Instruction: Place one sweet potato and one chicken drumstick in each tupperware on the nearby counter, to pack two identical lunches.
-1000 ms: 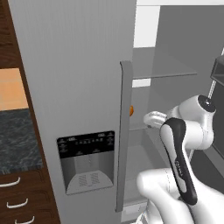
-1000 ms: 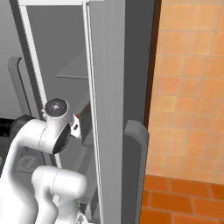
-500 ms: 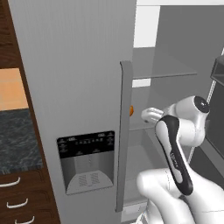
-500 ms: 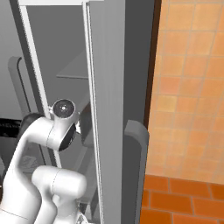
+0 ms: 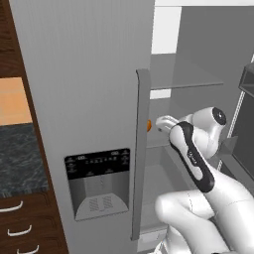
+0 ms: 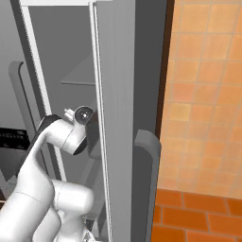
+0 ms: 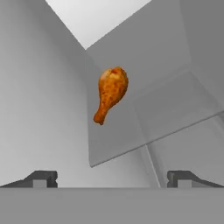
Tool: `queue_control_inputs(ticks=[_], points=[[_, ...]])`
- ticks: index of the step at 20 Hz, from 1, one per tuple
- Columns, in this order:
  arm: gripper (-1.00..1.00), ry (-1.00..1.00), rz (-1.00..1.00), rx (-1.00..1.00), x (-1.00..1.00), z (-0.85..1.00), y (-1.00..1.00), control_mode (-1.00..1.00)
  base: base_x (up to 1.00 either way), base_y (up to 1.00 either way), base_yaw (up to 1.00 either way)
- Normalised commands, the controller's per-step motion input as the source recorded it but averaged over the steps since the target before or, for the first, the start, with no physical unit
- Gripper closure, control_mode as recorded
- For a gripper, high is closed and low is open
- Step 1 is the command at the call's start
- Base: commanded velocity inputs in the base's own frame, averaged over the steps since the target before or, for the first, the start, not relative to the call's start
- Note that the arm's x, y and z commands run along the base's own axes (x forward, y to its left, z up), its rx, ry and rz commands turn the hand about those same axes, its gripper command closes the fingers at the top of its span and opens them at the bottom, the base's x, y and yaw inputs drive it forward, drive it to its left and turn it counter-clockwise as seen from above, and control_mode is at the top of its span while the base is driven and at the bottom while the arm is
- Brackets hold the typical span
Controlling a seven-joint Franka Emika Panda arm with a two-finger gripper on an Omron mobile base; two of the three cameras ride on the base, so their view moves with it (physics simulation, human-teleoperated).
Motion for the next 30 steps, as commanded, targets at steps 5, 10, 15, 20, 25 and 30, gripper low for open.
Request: queue_control_inputs(ticks=[5,10,15,20,25,30], points=[[-1.0,0.06,0.0,0.04,0.63,-0.07,0.11,-1.0,0.0,0.0,0.0],[-1.0,0.07,0.0,0.09,0.53,-0.07,0.05,-1.0,0.0,0.0,0.0],[-1.0,0.03,0.0,0.07,0.53,-0.24,0.0,-1.0,0.0,0.0,0.0],[-1.0,0.08,0.0,0.06,0.44,-0.16,0.01,-1.0,0.0,0.0,0.0],[-1.0,0.04,0.0,0.07,0.23,-0.12,0.1,-1.0,0.0,0.0,0.0],[-1.0,0.01,0.0,0.0,0.13,-0.21,0.17,-1.0,0.0,0.0,0.0]])
